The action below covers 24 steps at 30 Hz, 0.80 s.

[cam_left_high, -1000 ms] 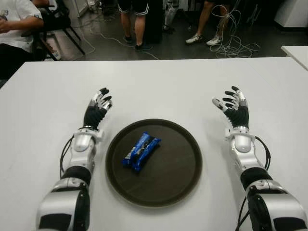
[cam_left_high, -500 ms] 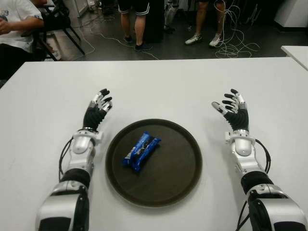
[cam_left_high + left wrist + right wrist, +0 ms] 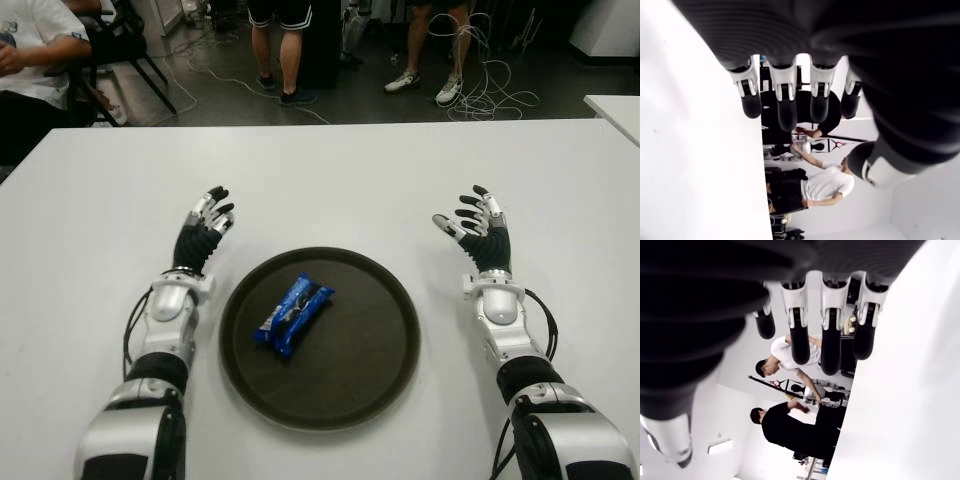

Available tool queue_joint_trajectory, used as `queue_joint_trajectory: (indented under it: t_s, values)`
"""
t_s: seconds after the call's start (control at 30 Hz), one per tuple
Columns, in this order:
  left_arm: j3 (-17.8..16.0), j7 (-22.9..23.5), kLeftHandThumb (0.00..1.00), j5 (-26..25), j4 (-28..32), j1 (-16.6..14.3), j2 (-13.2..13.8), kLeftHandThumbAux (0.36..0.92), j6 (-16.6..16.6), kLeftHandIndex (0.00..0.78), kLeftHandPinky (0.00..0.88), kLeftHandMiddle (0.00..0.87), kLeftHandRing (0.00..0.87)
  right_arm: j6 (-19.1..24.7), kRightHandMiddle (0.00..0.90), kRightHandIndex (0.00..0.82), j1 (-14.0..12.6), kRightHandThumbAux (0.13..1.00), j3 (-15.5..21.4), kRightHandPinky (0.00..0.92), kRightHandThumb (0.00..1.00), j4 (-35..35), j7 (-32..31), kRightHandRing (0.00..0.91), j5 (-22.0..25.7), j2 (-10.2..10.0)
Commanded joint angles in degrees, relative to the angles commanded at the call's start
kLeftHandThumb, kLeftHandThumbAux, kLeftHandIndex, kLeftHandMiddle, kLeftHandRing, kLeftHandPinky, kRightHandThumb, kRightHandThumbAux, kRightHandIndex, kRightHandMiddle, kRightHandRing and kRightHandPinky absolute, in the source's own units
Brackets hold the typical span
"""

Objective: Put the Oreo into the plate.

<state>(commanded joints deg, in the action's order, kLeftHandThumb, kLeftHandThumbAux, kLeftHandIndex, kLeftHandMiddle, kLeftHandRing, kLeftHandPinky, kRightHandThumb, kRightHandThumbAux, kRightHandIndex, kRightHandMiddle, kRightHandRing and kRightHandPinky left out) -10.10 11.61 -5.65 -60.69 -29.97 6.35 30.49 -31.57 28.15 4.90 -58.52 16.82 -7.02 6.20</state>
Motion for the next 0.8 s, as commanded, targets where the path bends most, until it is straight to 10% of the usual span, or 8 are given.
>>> queue_joint_trajectory:
  t_s: [0.8]
  values:
    - [1.6, -2.8, 0.070, 3.7, -6.2, -3.2, 2.1, 0.641, -0.3, 0.048, 0.068, 0.121, 0.094, 0.4, 0.243, 0.150, 0.7, 0.576, -2.3, 0.256, 0.000, -2.4, 2.6, 0.264, -2.4, 1.6]
